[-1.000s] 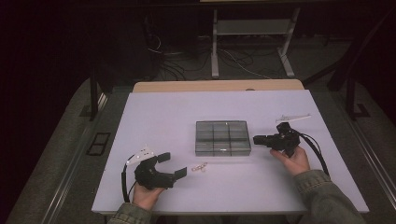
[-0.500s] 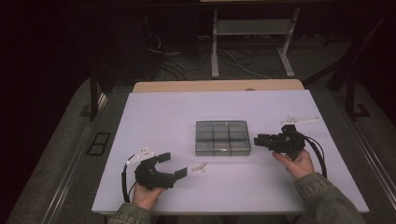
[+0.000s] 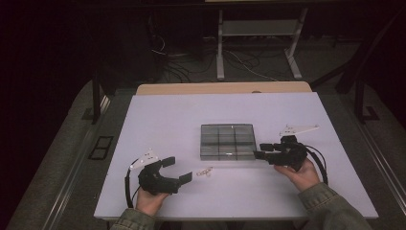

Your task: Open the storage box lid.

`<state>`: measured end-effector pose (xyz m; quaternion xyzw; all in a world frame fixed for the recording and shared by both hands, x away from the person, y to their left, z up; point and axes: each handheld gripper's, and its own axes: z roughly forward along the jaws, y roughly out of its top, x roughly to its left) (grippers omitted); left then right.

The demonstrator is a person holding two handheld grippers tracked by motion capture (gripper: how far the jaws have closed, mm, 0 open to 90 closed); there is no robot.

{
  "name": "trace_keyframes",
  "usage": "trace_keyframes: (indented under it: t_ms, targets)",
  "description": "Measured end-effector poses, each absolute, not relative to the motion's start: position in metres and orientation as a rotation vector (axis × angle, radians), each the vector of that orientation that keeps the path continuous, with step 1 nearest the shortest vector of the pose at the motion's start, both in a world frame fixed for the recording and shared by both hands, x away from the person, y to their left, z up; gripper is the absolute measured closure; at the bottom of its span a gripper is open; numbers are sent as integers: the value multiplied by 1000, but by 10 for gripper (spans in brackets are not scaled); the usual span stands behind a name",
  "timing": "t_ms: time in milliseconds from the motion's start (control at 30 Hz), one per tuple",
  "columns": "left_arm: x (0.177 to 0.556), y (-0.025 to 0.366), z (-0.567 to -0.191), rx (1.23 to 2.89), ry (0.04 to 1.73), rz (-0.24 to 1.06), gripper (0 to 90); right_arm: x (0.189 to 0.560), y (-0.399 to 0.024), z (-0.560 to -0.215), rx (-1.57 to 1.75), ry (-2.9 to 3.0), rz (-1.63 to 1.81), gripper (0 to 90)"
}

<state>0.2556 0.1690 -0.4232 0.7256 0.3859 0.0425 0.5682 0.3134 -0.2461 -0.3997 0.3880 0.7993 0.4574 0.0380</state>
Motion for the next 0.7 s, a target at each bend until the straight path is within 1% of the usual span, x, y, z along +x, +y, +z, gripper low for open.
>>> trace_keyframes:
  t_ms: [100,300,333,400,700]
  targets:
    - [256,168,-423,1705,906,99,0,314,-243,-401,1195,2460,1355,381]
    - [255,167,-423,1709,903,97,0,317,-241,-406,1192,2475,1313,191]
    - [255,167,-423,1709,903,96,0,317,-240,-407,1194,2477,1306,183]
    - [255,167,-424,1712,904,96,0,317,-239,-407,1182,2480,1297,136]
    - [256,166,-424,1725,896,97,0,322,-233,-415,1139,2529,1264,132]
